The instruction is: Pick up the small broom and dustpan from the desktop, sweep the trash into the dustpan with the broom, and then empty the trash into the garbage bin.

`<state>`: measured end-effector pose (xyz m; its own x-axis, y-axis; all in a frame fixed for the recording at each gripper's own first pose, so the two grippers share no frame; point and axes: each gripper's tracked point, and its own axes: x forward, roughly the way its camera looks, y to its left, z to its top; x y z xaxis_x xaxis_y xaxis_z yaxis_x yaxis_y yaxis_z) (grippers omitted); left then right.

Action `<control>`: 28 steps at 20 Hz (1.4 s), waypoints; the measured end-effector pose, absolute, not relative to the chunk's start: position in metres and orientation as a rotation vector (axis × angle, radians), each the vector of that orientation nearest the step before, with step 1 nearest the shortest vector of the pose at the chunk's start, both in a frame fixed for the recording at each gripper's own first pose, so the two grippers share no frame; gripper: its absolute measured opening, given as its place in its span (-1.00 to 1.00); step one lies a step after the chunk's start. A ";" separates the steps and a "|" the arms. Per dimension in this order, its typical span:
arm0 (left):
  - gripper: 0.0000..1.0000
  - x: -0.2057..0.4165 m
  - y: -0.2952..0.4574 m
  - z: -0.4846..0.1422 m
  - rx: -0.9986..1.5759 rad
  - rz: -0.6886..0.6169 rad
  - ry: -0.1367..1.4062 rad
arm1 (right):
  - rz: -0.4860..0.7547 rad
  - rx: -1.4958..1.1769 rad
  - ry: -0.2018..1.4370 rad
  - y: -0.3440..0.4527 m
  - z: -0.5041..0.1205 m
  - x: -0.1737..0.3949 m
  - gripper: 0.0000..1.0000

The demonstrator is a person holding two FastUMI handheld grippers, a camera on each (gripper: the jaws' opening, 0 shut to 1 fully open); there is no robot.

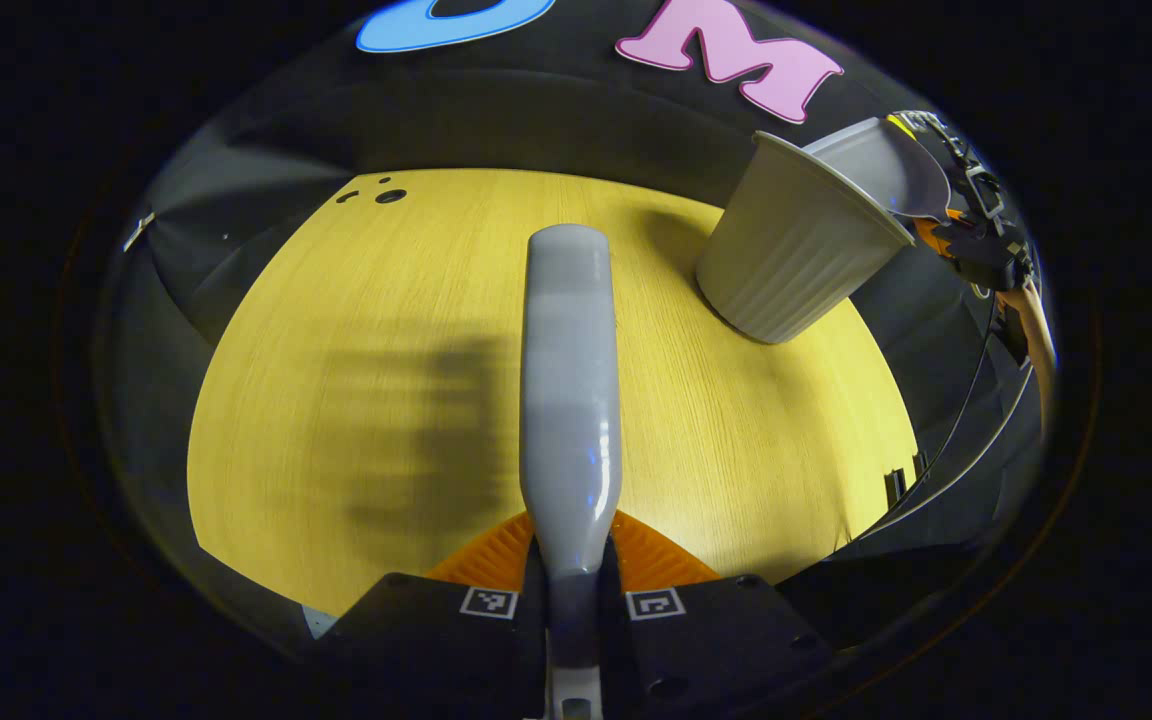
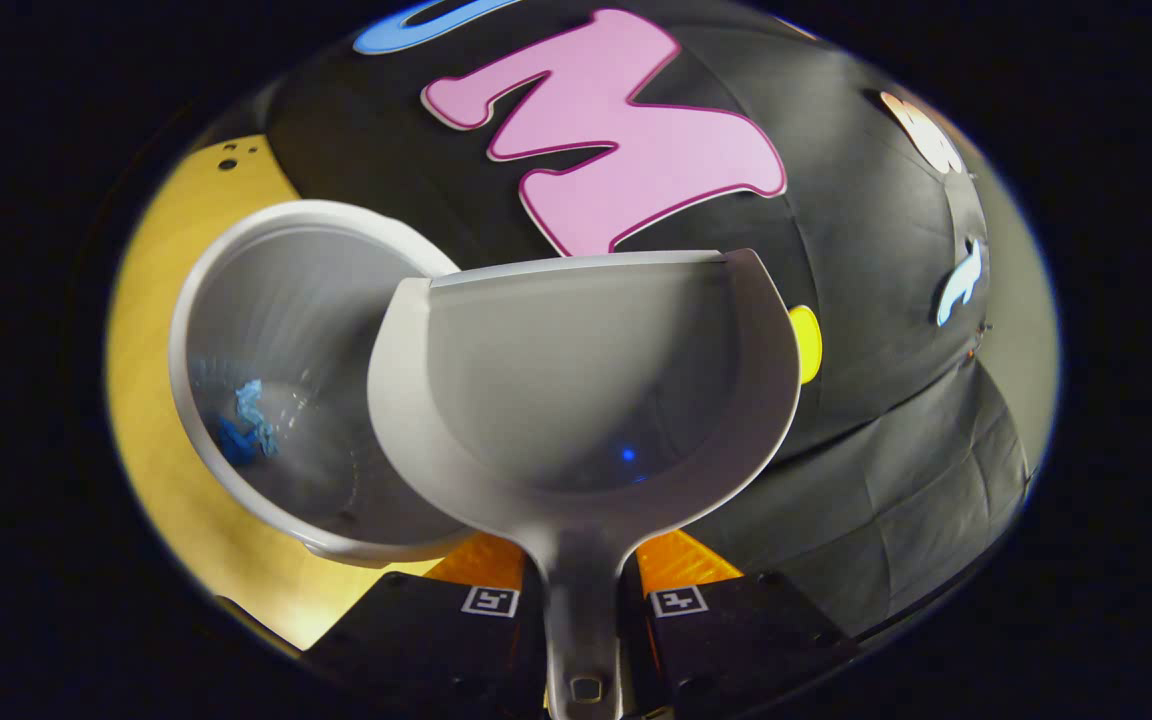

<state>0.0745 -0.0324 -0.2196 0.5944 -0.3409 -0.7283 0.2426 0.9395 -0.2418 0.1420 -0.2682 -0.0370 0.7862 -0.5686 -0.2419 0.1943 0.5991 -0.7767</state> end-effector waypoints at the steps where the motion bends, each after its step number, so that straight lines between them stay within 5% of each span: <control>1: -0.50 0.074 -0.029 -0.219 -0.128 -0.332 0.866 | -0.455 -0.760 0.504 -0.265 -0.032 0.141 -0.35; 7: -0.50 0.066 -0.007 -0.219 -0.159 -0.293 0.848 | -0.337 -0.392 0.497 -0.222 -0.009 0.133 -0.35; 17: -0.50 0.048 0.039 -0.223 -0.160 -0.275 0.835 | 0.043 -0.048 0.536 -0.066 -0.006 0.068 -0.35; 28: -0.50 0.045 0.063 -0.242 -0.223 -0.206 0.871 | 0.311 0.044 0.826 0.067 -0.135 -0.012 -0.35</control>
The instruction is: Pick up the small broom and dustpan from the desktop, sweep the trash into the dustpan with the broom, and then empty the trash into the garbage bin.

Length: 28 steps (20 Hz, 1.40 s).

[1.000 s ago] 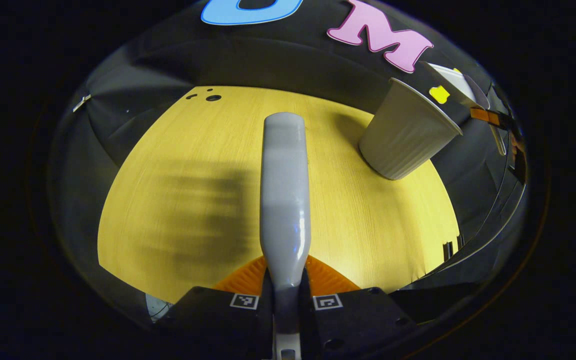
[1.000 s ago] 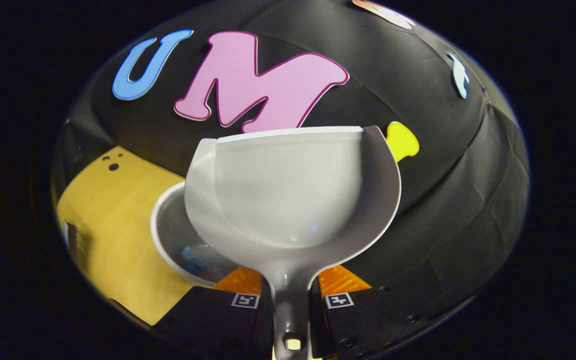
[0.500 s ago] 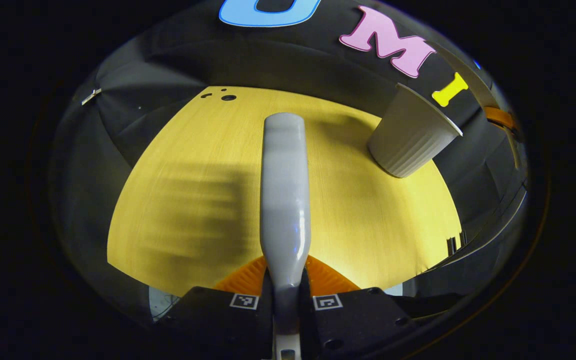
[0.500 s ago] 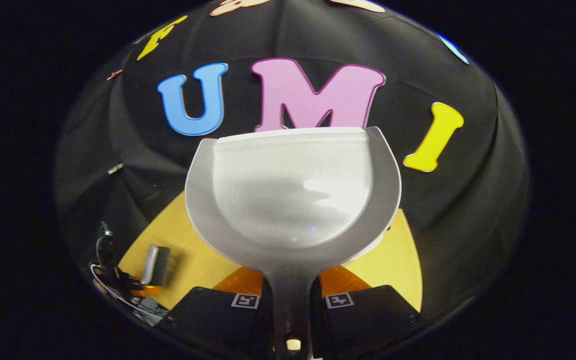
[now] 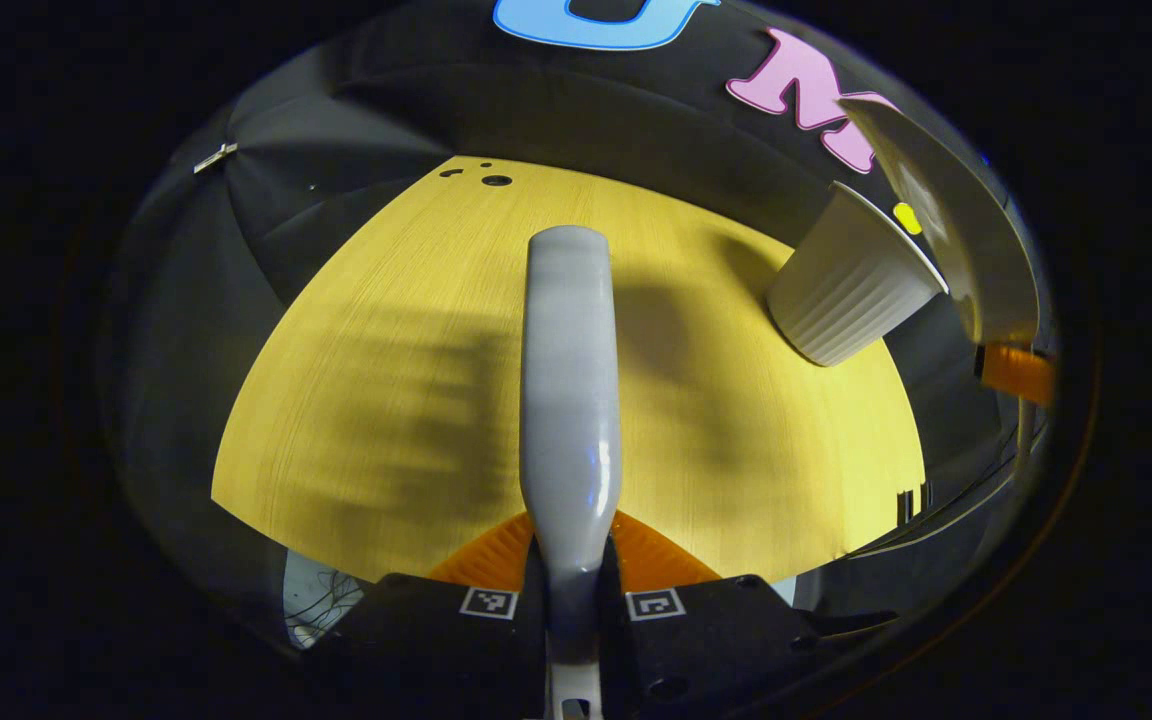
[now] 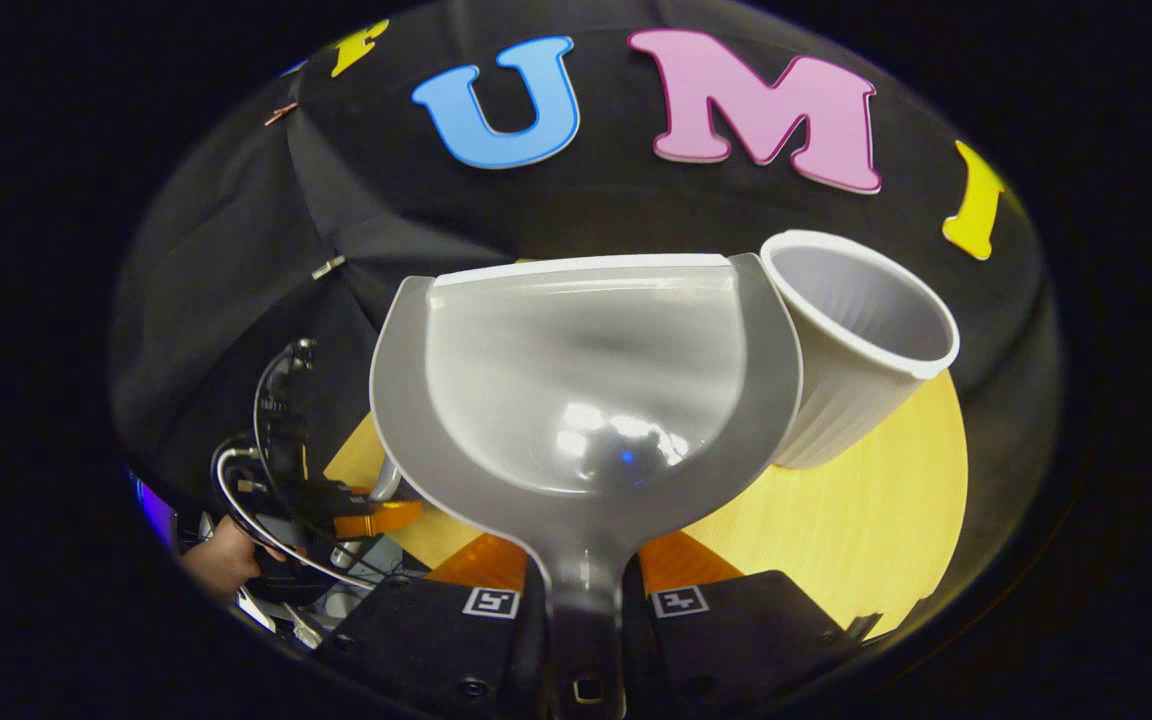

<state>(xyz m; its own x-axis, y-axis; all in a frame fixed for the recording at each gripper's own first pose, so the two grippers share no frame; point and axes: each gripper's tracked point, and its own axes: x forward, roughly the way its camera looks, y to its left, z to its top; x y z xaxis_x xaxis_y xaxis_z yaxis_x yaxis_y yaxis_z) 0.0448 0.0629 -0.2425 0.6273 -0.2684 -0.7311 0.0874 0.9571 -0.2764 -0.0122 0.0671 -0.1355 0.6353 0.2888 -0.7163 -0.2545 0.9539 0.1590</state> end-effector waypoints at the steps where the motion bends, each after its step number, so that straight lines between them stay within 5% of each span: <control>1: -0.50 0.046 0.065 -0.246 -0.217 -0.195 0.879 | 0.309 0.052 0.858 0.067 -0.149 -0.015 -0.35; 11: -0.49 0.057 0.056 -0.283 -0.093 -0.122 1.042 | 0.217 0.099 1.118 0.055 -0.276 -0.024 -0.34; 23: -0.46 0.069 0.062 -0.294 0.148 -0.127 1.164 | 0.151 0.070 1.158 0.051 -0.335 0.005 -0.28; 24: -0.44 0.070 0.061 -0.295 0.149 -0.127 1.163 | 0.159 0.088 1.159 0.056 -0.334 0.004 -0.12; 26: -0.41 0.070 0.058 -0.294 0.139 -0.121 1.155 | 0.165 0.106 1.159 0.059 -0.333 0.004 -0.22; 28: -0.31 0.071 0.055 -0.290 0.117 -0.128 1.137 | 0.175 0.119 1.152 0.062 -0.328 0.003 0.08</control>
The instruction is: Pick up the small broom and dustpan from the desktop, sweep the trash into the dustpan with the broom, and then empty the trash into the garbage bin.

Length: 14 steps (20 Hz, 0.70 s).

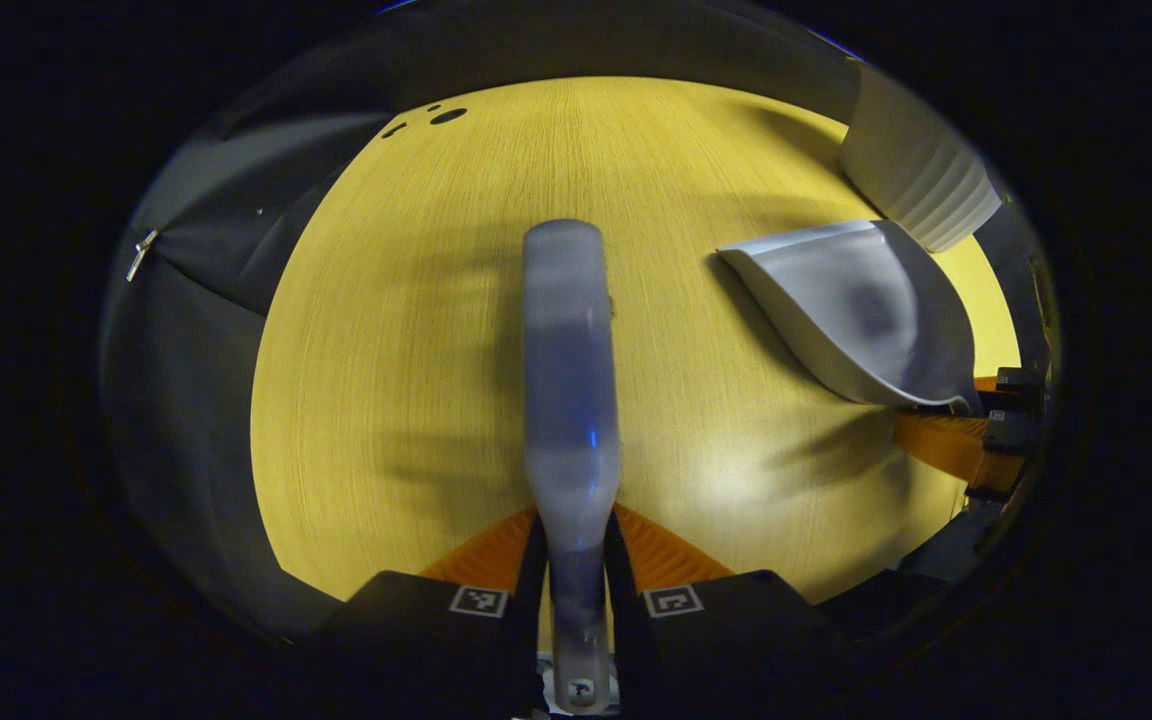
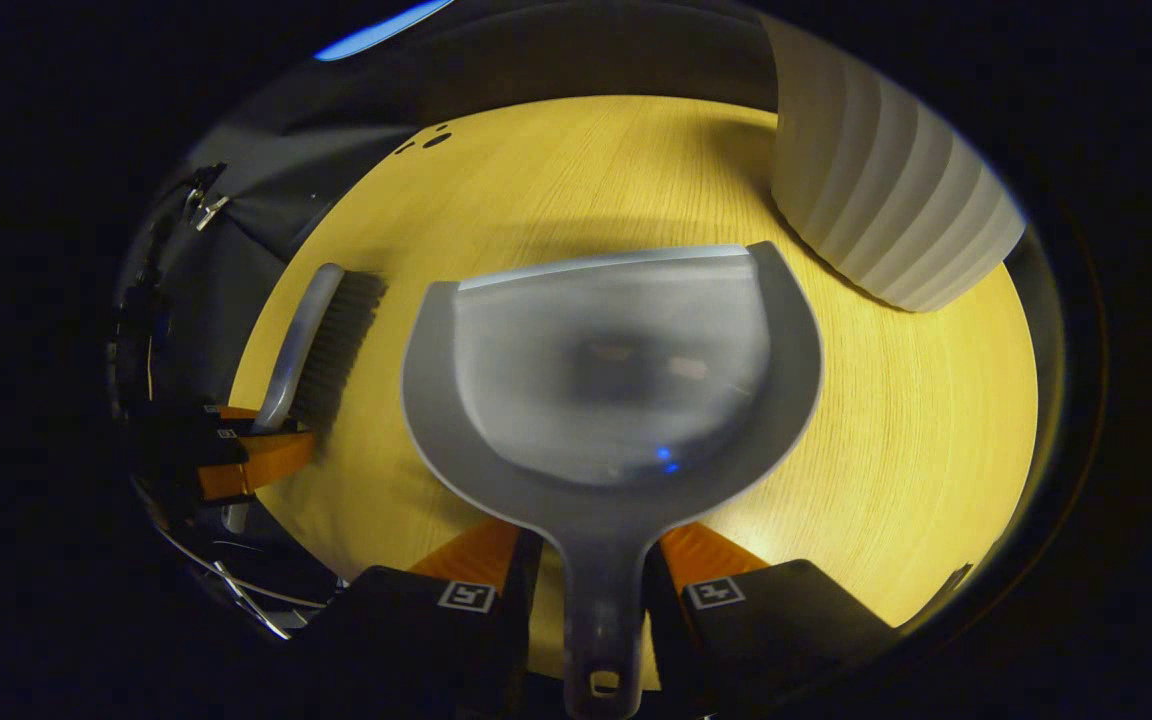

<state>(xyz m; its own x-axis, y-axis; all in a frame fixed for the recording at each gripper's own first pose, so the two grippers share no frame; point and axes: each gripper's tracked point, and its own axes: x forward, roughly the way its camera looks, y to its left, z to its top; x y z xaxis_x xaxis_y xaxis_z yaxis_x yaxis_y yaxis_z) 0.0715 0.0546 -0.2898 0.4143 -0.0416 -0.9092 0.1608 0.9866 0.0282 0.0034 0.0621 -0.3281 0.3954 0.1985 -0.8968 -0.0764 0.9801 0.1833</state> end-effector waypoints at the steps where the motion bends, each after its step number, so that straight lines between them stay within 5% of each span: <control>1: -0.27 0.070 0.051 -0.287 0.101 -0.138 1.128 | 0.182 0.130 1.146 0.064 -0.325 0.004 0.23; 5: 0.99 0.064 0.043 -0.264 0.061 -0.147 1.068 | 0.175 0.199 1.107 0.068 -0.296 0.000 1.00; 10: 0.96 0.048 0.034 -0.212 -0.001 -0.154 0.931 | 0.150 0.227 0.979 0.060 -0.239 -0.001 0.98; 14: 0.94 0.047 0.030 -0.138 -0.022 -0.144 0.672 | 0.128 0.176 0.741 0.042 -0.165 0.003 0.98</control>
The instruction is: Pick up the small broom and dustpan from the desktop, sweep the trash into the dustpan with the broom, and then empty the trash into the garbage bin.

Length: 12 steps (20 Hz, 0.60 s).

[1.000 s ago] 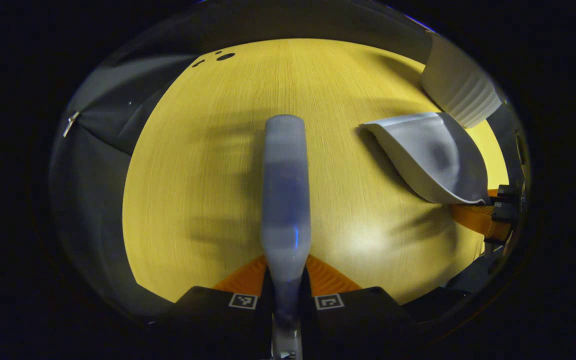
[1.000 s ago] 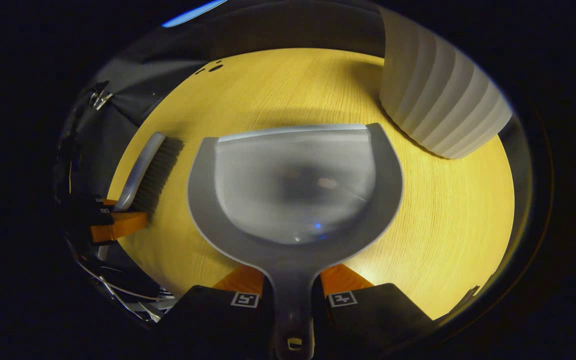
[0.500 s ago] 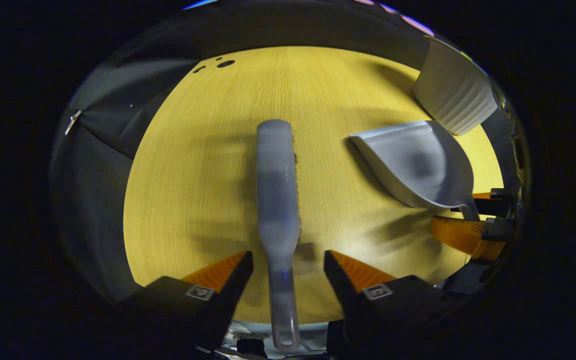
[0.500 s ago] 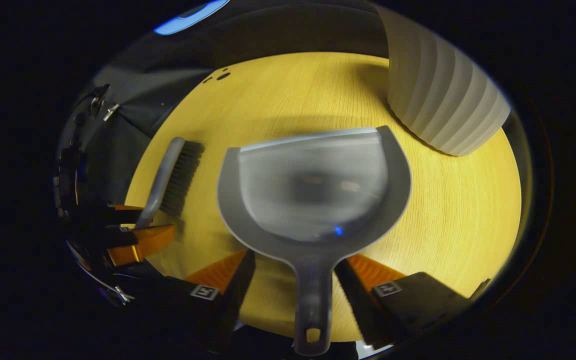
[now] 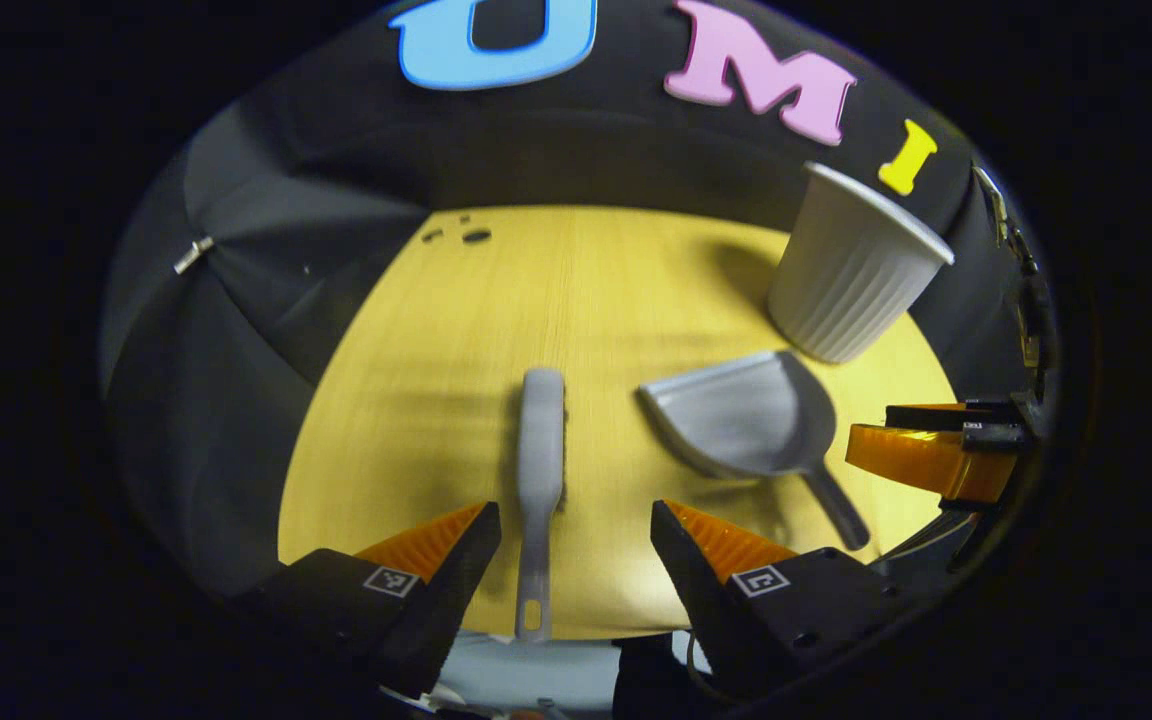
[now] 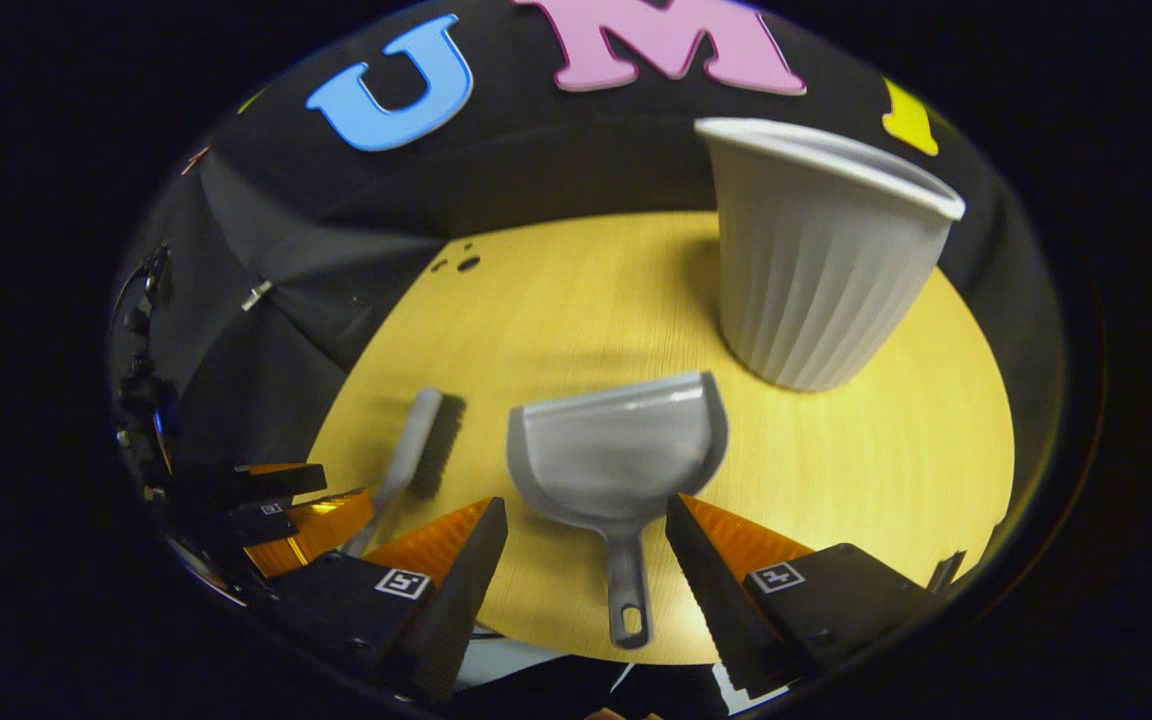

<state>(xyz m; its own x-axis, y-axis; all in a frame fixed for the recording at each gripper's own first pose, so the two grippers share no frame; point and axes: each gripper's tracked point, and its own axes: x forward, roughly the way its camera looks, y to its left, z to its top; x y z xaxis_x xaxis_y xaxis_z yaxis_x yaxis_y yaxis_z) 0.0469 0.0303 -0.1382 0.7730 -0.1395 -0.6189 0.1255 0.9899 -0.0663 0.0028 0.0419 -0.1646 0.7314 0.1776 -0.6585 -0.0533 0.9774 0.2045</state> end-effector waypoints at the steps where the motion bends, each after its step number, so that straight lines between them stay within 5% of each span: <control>1: 0.94 0.044 0.029 -0.117 -0.020 -0.138 0.597 | 0.123 0.152 0.676 0.035 -0.141 0.001 0.98; 7: 0.94 0.008 0.020 -0.002 0.052 -0.098 0.200 | 0.107 0.084 0.343 0.023 -0.039 -0.008 0.97; 12: 0.95 -0.013 0.014 0.023 0.013 -0.098 -0.003 | 0.093 0.048 0.174 0.011 0.008 -0.039 0.97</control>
